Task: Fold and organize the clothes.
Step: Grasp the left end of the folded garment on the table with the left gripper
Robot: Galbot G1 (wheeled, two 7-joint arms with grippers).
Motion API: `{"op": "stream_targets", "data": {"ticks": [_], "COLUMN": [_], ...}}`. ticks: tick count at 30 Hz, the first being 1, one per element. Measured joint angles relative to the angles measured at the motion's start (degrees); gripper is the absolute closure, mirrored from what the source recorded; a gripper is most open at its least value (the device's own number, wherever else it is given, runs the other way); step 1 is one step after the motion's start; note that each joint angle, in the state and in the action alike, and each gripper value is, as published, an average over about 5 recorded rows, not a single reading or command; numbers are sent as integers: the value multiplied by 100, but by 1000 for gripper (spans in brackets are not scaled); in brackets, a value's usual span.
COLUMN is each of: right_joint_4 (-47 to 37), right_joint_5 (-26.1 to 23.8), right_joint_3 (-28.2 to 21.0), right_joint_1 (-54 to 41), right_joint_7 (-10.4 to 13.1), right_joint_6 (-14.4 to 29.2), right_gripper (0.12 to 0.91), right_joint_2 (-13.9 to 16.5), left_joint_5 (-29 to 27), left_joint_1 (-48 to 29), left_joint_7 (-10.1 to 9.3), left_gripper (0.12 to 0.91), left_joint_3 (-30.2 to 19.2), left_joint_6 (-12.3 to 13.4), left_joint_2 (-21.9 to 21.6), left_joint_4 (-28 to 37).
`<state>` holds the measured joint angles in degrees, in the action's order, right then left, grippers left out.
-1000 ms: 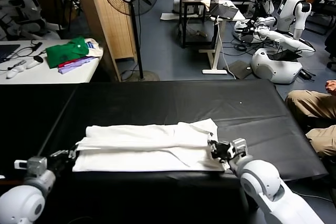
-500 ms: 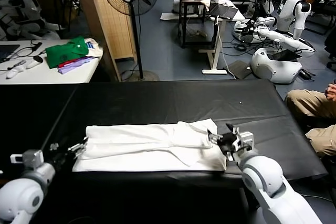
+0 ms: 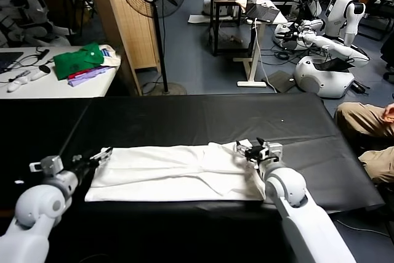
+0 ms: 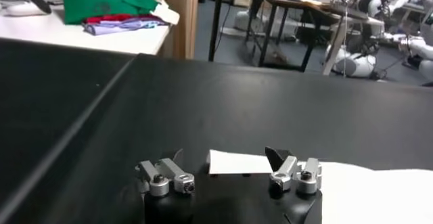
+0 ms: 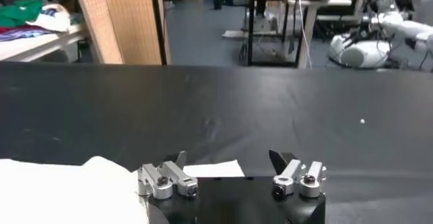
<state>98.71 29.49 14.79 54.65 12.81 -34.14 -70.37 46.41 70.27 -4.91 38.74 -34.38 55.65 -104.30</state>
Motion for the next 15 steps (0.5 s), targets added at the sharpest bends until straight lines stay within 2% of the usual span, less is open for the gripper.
{"op": "stream_targets", "data": {"ticks": [2, 4, 7, 11, 15], "right_joint_4": [-88, -172, -271, -334, -345], "right_joint_5": [-34, -86, -178, -291, -501], "right_joint_3": [-9, -14, -19, -29, -70], "right_joint_1": [-18, -28, -24, 9, 85], "right_joint_7": [-2, -6, -12, -5, 180], "right_joint_6": [15, 42, 99, 179, 378], "right_gripper": [240, 286, 425, 641, 847], "right_joint_2": [-67, -143, -244, -355, -467], "left_joint_5": [5, 7, 16, -37, -406], "left_joint_1": [-81, -134, -161, -143, -139], "left_joint_7": [8, 17, 30, 56, 56], "left_gripper": [232, 232, 274, 457, 692], "left_joint_3": [-39, -64, -79, -89, -152], "left_joint_6": [-36, -64, -78, -33, 235], "left_joint_2": [23, 49, 79, 118, 188], "left_joint_4": [112, 204, 289, 347, 425]}}
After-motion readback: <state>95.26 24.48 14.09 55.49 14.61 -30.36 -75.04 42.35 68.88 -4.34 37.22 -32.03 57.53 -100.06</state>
